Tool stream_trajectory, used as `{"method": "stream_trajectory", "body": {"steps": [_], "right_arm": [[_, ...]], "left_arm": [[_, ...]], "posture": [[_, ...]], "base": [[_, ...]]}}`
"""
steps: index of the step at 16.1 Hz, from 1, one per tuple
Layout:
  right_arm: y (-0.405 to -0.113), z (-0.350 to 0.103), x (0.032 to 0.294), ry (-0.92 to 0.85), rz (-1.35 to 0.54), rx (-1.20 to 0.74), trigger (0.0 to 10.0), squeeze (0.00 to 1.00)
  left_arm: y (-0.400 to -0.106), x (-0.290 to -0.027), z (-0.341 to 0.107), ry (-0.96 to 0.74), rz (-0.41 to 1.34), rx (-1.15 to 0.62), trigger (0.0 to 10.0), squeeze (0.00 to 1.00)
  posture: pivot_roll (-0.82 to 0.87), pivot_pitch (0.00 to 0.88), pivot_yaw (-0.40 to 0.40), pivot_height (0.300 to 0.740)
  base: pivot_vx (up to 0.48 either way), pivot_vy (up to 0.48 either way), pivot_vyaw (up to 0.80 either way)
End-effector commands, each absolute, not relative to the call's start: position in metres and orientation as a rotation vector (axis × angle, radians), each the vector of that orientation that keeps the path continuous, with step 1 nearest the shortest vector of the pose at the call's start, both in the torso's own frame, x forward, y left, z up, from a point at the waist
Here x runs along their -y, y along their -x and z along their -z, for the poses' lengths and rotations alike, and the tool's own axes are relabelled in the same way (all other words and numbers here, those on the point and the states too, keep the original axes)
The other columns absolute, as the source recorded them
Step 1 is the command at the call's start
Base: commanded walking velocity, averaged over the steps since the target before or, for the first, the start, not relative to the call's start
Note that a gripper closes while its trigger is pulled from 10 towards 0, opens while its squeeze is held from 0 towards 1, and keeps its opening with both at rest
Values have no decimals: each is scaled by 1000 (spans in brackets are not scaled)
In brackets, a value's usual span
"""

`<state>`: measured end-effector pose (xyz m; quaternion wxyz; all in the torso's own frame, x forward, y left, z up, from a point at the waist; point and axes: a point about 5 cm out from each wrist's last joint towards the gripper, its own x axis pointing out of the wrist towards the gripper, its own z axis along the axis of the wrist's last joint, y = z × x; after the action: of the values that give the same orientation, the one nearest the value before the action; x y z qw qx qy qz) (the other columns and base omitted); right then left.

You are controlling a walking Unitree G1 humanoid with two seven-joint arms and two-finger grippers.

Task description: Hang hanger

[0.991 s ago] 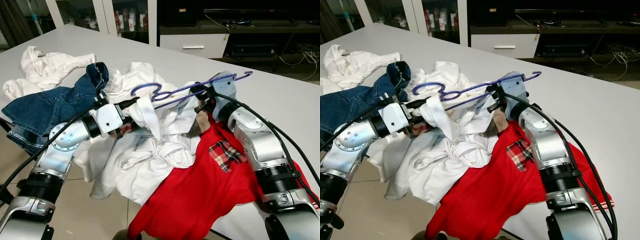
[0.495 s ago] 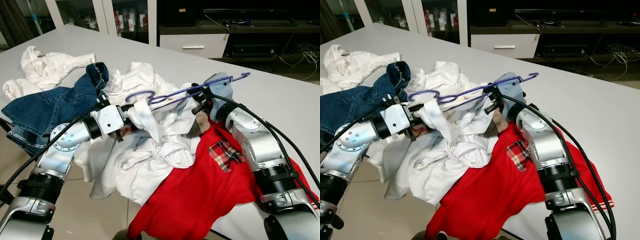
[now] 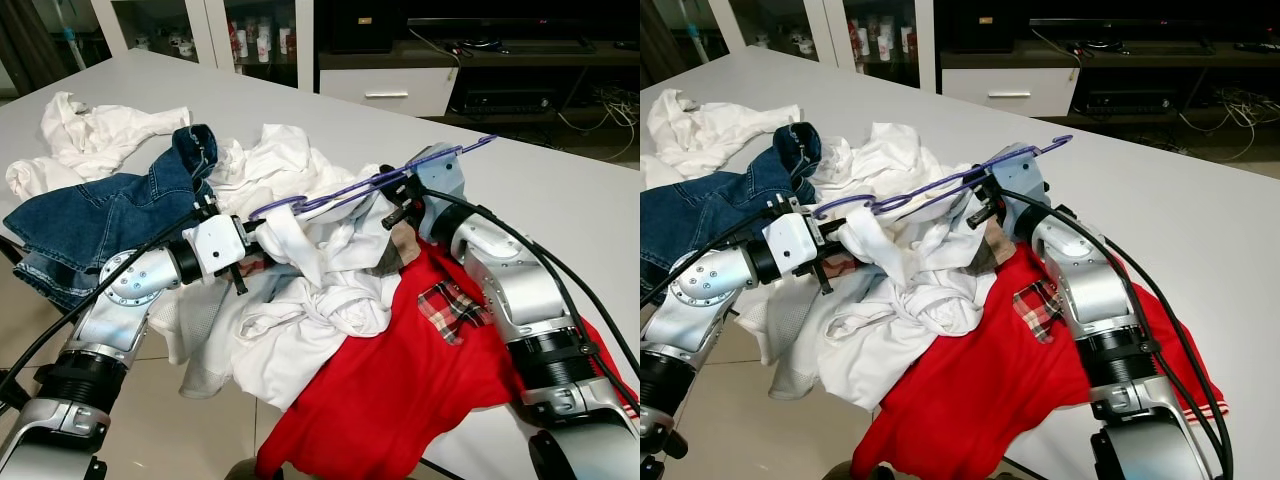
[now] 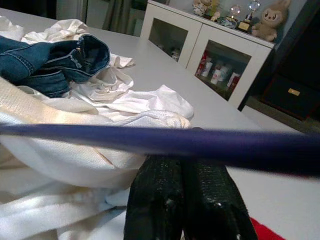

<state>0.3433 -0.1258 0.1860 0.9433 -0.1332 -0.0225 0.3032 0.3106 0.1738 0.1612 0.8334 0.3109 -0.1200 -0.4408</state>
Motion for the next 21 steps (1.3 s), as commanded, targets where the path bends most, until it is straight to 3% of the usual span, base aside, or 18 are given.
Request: {"method": "stream_trajectory", "body": {"steps": [1, 6, 12, 17, 21], "right_arm": [[-340, -191, 130, 274, -624, 68, 0, 0], [-338, -198, 157, 312, -501, 148, 0, 0], [-342, -225, 165, 343, -364, 293, 0, 0], [-354, -234, 188, 311, -160, 302, 0, 0], [-360, -245, 191, 322, -137, 318, 0, 0]], "left_arm": [[-315, -178, -169, -640, 886, 274, 0, 0], [-321, -193, -180, -562, 778, 269, 0, 0], [-328, -200, -190, -585, 729, 245, 0, 0], [-305, -187, -196, -505, 954, 341, 0, 0], [-297, -185, -196, -493, 1053, 322, 0, 0]], "posture": [[79, 0, -3, 740], [81, 0, -4, 740], [76, 0, 3, 740], [77, 0, 6, 740], [77, 0, 7, 740]], "base": [[0, 0, 0], [0, 0, 0], [0, 0, 0], [0, 0, 0], [0, 0, 0]]}}
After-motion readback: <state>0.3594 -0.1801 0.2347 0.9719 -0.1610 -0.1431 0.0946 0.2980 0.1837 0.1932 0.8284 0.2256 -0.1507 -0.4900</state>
